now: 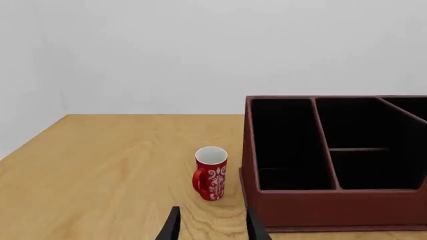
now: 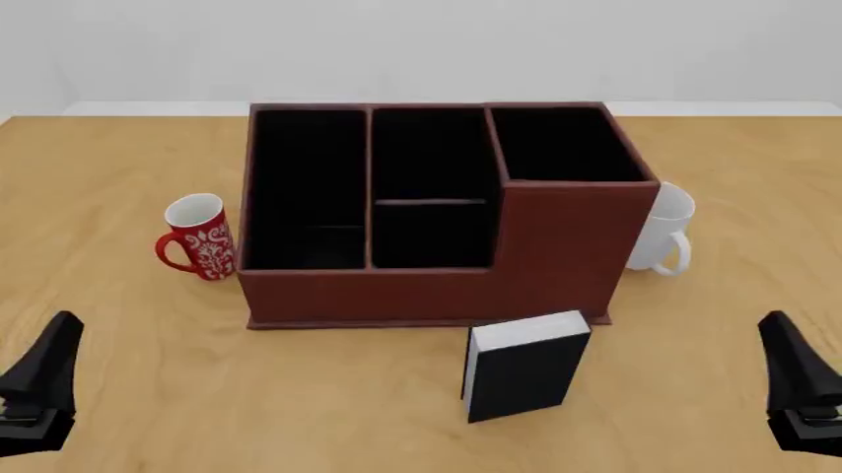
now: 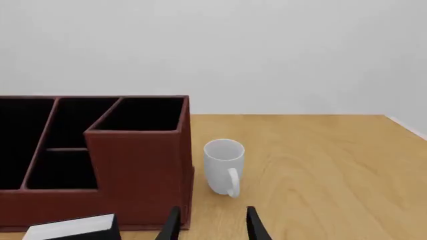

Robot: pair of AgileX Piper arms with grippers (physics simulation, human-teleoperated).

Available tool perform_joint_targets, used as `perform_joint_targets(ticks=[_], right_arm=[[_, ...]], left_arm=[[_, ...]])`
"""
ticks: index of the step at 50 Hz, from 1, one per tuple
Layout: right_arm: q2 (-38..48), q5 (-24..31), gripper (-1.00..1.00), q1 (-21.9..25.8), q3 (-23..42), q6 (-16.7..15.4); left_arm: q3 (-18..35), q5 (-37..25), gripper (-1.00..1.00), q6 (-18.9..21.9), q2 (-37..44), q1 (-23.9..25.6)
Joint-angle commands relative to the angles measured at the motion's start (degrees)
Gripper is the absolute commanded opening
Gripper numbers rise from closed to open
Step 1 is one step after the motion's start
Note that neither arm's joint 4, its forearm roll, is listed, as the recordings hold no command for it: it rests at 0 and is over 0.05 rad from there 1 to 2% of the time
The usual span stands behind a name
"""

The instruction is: Pick up the book and place it in the right compartment of the caddy.

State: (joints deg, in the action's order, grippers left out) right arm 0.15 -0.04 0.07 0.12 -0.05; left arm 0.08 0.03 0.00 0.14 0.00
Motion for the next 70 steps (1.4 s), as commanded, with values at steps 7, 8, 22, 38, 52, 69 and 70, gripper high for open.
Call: perform_joint_targets(ticks=[7, 8, 22, 38, 52, 69, 70], right_arm=[[2.6, -1.2, 1.00, 1.4, 0.9, -1.6], [2.7, -1.0, 1.00, 1.4, 1.3, -2.0], [10.4, 2.7, 1.00, 7.4, 9.5, -10.6], [18.7, 5.7, 1.00, 15.3, 16.6, -19.3], [25.7, 8.3, 1.00, 19.3, 22.1, -28.3], [33.3, 12.8, 1.00, 25.6, 28.2, -40.1], [33.9, 13.4, 1.00, 26.4, 28.4, -41.7]], left_arm=[[0.2, 0.1, 1.00, 0.0, 0.3, 0.0], [0.2, 0.1, 1.00, 0.0, 0.3, 0.0], [0.2, 0.1, 1.00, 0.0, 0.3, 0.0], [0.2, 0.1, 1.00, 0.0, 0.3, 0.0], [0.2, 0.1, 1.00, 0.0, 0.3, 0.0], [0.2, 0.1, 1.00, 0.0, 0.3, 0.0], [0.2, 0.1, 1.00, 0.0, 0.3, 0.0]])
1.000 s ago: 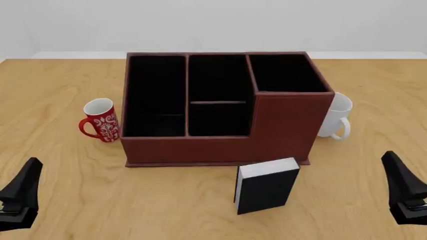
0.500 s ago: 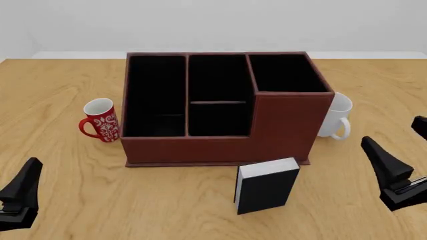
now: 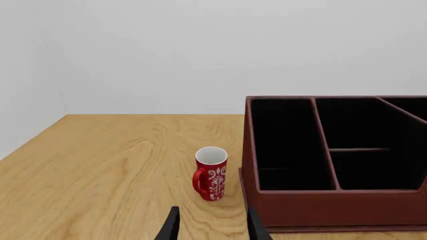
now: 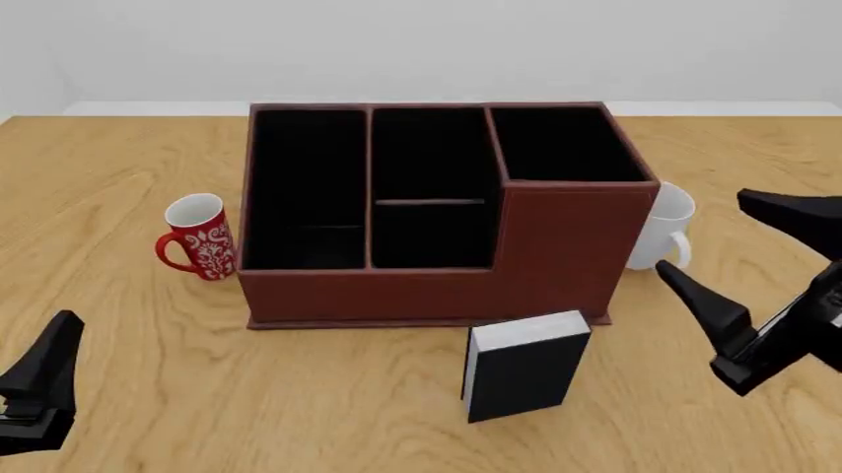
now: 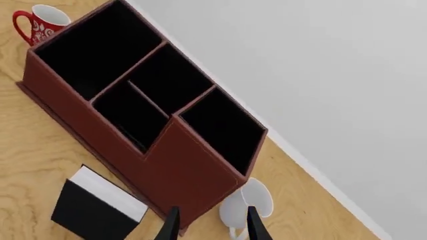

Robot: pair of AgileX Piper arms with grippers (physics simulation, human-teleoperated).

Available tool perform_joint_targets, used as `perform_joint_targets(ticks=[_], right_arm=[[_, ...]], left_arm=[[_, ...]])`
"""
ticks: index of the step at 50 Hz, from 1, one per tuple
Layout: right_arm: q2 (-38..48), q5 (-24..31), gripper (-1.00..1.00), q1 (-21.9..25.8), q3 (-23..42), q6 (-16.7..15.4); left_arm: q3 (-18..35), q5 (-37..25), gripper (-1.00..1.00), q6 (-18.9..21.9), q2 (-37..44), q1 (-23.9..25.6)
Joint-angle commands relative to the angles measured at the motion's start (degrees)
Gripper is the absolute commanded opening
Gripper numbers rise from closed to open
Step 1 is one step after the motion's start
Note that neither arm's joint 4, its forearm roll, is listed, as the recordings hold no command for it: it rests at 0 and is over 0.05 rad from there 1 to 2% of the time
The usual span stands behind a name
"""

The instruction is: Pick up the book and place it in the right compartment of the caddy.

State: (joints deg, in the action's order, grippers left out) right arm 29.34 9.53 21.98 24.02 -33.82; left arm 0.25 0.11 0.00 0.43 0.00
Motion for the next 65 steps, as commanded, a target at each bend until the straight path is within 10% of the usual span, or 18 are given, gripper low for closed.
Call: perform_joint_targets(ticks=[1, 18, 65], right_arm=[[4.9, 4.0, 1.00, 4.7, 4.6, -8.5], [15.7, 11.8, 1.00, 11.9, 13.3, -16.6], [37.7, 40.2, 1.00, 20.3, 34.8, -16.9]], left_arm=[[0.0, 0.0, 1.00, 0.0, 0.0, 0.0], [0.0, 0.0, 1.00, 0.0, 0.0, 0.0], [0.0, 0.0, 1.00, 0.0, 0.0, 0.0]])
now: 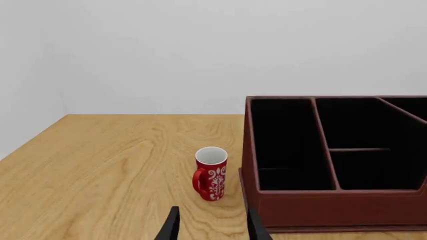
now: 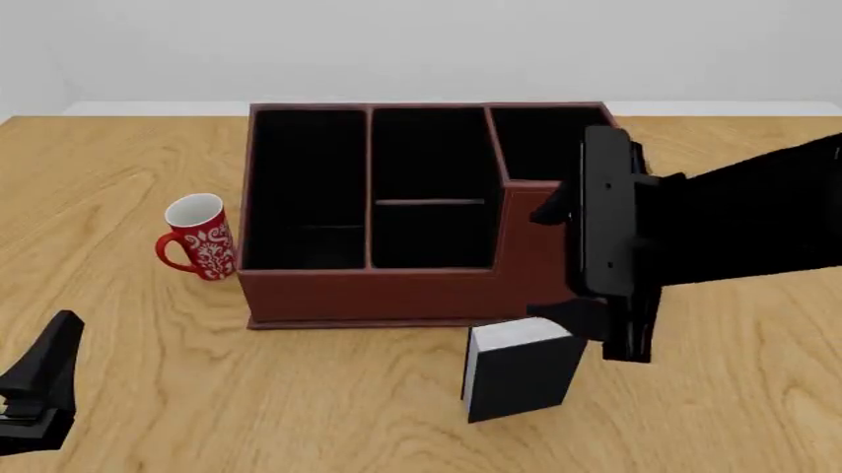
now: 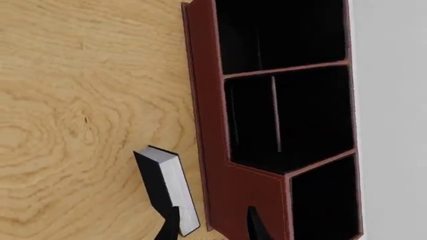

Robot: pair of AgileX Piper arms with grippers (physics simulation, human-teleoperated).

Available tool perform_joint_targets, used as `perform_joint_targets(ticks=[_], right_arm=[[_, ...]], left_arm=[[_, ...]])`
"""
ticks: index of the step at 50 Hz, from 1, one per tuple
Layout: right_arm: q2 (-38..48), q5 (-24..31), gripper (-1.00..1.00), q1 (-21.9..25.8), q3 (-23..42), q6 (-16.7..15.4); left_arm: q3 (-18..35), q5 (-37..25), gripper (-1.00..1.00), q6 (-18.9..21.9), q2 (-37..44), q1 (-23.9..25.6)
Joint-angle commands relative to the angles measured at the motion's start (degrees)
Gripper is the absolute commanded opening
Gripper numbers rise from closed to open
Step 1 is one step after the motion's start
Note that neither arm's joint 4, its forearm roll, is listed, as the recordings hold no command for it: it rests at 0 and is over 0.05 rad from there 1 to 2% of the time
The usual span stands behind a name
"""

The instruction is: Pick up the book and place it in the right compartment of the caddy.

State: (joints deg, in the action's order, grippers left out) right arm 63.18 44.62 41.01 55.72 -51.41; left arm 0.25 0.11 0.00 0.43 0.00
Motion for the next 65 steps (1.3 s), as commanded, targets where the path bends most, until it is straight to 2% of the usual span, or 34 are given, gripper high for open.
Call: perform_joint_targets(ticks=[1, 9, 15, 16, 18, 27, 29, 30, 32, 51, 59, 65], right_arm=[[4.1, 5.3, 1.00, 1.3, 3.3, 0.9], [5.4, 5.5, 1.00, 0.6, 2.8, 0.0], [6.5, 5.6, 1.00, 0.8, 2.4, 0.7], [7.2, 6.5, 1.00, 1.4, 2.1, 1.9], [7.1, 6.1, 1.00, 1.1, 0.9, 1.1], [8.5, 7.1, 1.00, 1.3, 0.8, 3.0], [8.7, 6.6, 1.00, 0.9, 0.4, 2.4], [9.1, 7.4, 1.00, 1.5, 1.1, 3.7], [9.1, 7.6, 1.00, 1.4, 0.4, 3.1], [11.3, 6.0, 1.00, -1.9, -0.6, 0.8], [13.9, 3.0, 1.00, -0.1, -1.9, 3.3], [14.9, 1.6, 1.00, -0.1, -2.7, 3.7]], left_arm=[[0.0, 0.0, 1.00, 0.0, 0.0, 0.0], [0.0, 0.0, 1.00, 0.0, 0.0, 0.0], [0.0, 0.0, 1.00, 0.0, 0.0, 0.0], [0.0, 0.0, 1.00, 0.0, 0.0, 0.0], [0.0, 0.0, 1.00, 0.0, 0.0, 0.0], [0.0, 0.0, 1.00, 0.0, 0.0, 0.0], [0.0, 0.0, 1.00, 0.0, 0.0, 0.0], [0.0, 0.0, 1.00, 0.0, 0.0, 0.0], [0.0, 0.0, 1.00, 0.0, 0.0, 0.0], [0.0, 0.0, 1.00, 0.0, 0.0, 0.0], [0.0, 0.0, 1.00, 0.0, 0.0, 0.0], [0.0, 0.0, 1.00, 0.0, 0.0, 0.0]])
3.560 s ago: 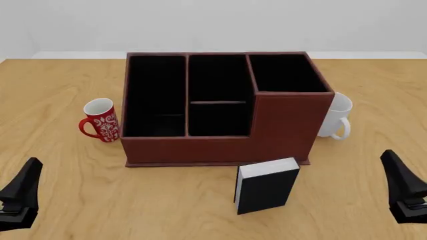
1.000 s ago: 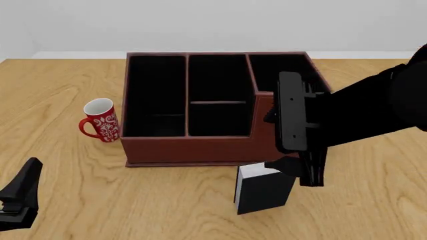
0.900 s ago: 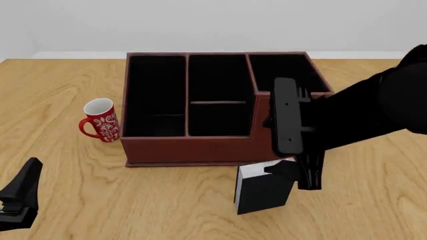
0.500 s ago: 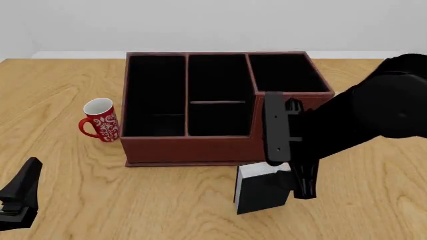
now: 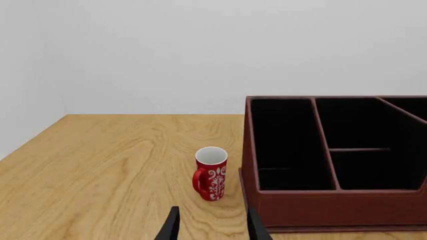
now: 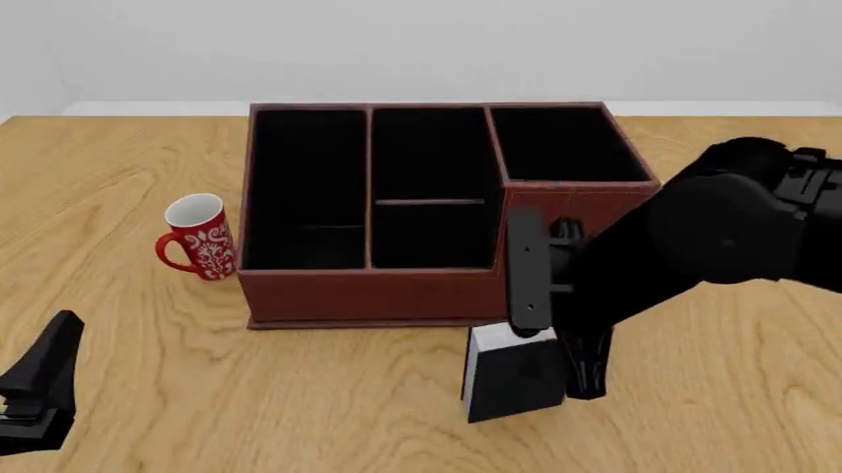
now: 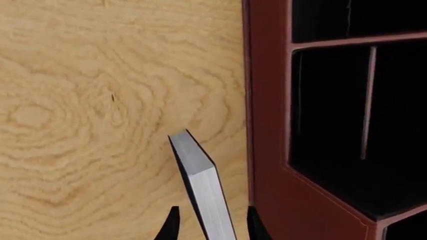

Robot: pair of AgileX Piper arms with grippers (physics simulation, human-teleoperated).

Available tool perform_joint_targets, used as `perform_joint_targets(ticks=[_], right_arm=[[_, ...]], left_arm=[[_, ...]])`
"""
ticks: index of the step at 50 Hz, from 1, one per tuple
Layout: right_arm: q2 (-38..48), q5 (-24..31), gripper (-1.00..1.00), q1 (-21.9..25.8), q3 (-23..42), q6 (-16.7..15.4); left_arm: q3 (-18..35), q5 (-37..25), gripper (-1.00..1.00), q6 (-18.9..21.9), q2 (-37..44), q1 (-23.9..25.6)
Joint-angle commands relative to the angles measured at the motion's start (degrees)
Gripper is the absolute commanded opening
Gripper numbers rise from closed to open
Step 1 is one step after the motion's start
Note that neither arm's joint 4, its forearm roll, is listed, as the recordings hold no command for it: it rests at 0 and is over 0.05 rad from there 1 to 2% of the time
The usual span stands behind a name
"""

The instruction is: Pick up the book and place it in the right compartment of the caddy.

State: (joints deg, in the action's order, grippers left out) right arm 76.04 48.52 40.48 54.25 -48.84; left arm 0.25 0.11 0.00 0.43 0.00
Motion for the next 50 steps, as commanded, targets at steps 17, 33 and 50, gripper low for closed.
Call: perform_joint_targets(ticks=[17, 33, 50], right_arm=[[4.2, -5.3, 1.00, 1.4, -3.5, 3.7], [6.6, -10.1, -1.00, 1.3, -7.0, 4.7], [0.4, -6.9, -1.00, 7.4, -6.9, 8.5]], left_arm=[[0.0, 0.0, 1.00, 0.0, 0.0, 0.0], [0.0, 0.0, 1.00, 0.0, 0.0, 0.0], [0.0, 0.0, 1.00, 0.0, 0.0, 0.0]])
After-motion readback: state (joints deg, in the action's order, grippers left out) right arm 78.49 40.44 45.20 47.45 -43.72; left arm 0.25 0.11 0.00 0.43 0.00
